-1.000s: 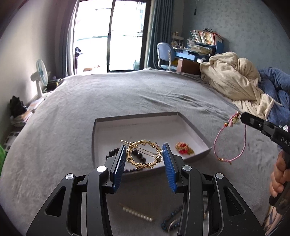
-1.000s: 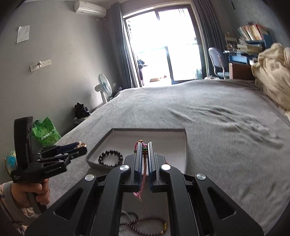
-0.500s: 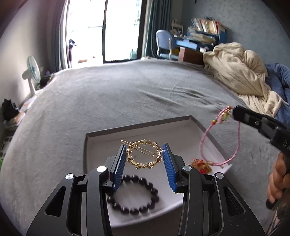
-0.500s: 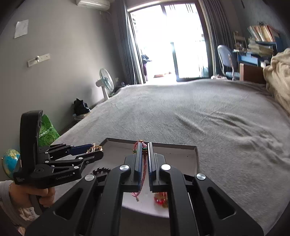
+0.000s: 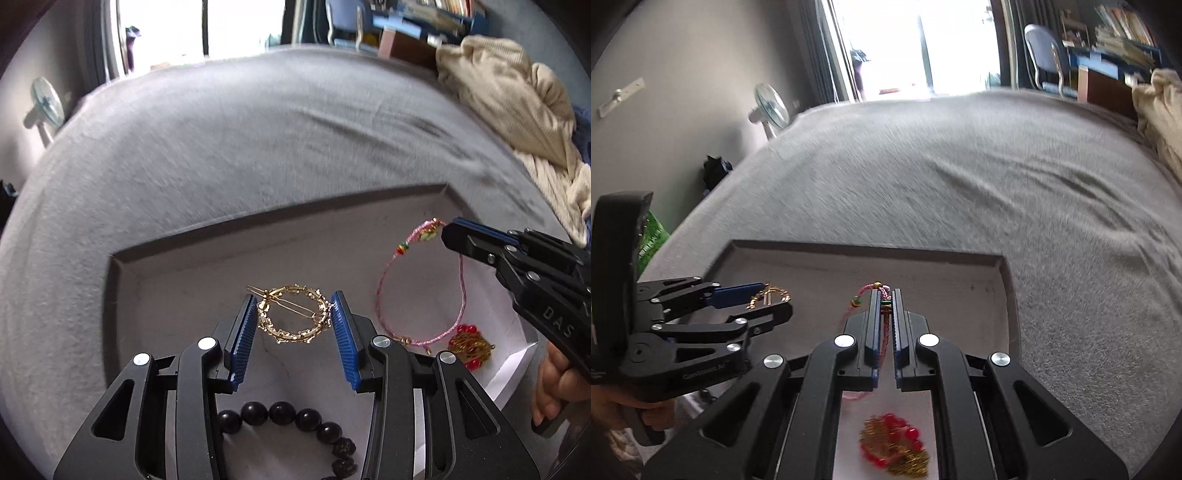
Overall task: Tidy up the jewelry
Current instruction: 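Lower the clip and pink bracelet into the tray and open both tools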
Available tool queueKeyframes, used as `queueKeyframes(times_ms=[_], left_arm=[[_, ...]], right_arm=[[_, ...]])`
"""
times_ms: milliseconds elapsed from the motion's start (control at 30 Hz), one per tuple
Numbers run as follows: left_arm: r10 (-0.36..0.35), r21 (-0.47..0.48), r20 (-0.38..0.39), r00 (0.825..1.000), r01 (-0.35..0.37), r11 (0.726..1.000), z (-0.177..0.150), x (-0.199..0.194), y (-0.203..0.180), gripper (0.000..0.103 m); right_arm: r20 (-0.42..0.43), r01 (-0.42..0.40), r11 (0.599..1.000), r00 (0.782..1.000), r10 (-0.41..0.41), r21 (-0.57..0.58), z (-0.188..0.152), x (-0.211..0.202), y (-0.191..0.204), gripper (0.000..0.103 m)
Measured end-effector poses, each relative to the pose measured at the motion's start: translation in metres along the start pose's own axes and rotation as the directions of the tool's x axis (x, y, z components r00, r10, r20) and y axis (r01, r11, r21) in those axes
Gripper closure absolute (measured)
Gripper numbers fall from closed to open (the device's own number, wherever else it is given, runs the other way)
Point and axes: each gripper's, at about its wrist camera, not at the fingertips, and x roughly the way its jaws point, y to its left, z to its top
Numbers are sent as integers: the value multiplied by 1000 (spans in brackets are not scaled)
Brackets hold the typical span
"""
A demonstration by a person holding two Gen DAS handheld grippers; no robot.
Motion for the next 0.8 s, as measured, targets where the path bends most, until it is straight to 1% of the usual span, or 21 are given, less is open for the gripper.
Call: queueKeyframes(times_ms=[100, 167, 200, 233, 267, 333, 367, 433, 500, 567, 600, 633, 667, 767, 800], left_arm=[[15, 2, -20, 1000, -15, 1000, 2, 5, 3, 60], [22, 0, -25, 999, -22, 1000, 3, 7, 2, 51], [23, 0, -18, 1000, -23, 1000, 3, 5, 2, 42], [23, 4, 0, 1000, -23, 1000, 3, 2, 2, 35], [26, 9, 14, 1000, -26, 1000, 3, -2, 1, 34], [42, 25, 47, 998, -43, 999, 2, -10, 0, 26], [50, 31, 61, 997, -52, 998, 1, -13, -2, 26], [42, 39, 87, 995, -46, 998, -3, -22, -4, 26], [42, 36, 124, 991, -47, 998, -7, -35, -5, 25], [46, 22, 158, 986, -50, 998, -14, -48, -3, 24], [45, 15, 171, 984, -48, 999, -16, -53, -3, 22], [45, 5, 188, 981, -47, 999, -19, -60, -2, 15], [49, -3, 205, 978, -49, 999, -22, -66, -2, 13], [64, -15, 249, 966, -63, 998, -30, -80, -4, 11], [69, -22, 259, 963, -66, 998, -34, -85, -4, 10]], right_arm=[[-34, 17, 1000, 999, -16, 13, 0, 8, -6, 97], [-43, 18, 1000, 999, -17, 20, -2, 10, -8, 97], [-46, 15, 1000, 999, -14, 20, -2, 10, -8, 96], [-44, 15, 1000, 999, -14, 16, -3, 9, -7, 94], [-40, 15, 1000, 999, -14, 9, -4, 7, -7, 91], [-29, 8, 1000, 1000, -7, 6, -6, 2, -6, 74], [-15, 3, 1000, 1000, -2, 4, -7, -3, -5, 71], [10, -1, 1000, 1000, 1, 0, -10, -13, -4, 57], [49, -13, 1000, 999, 13, 0, -15, -27, -3, 47], [81, -19, 1000, 997, 20, -6, -19, -40, -1, 43], [96, -25, 1000, 995, 25, -8, -22, -46, 1, 39], [107, -30, 999, 994, 31, -11, -24, -50, 2, 33], [122, -34, 999, 992, 35, -16, -28, -57, 4, 31], [158, -37, 999, 987, 42, -28, -38, -75, 8, 27], [167, -38, 999, 985, 42, -32, -40, -80, 9, 23]])
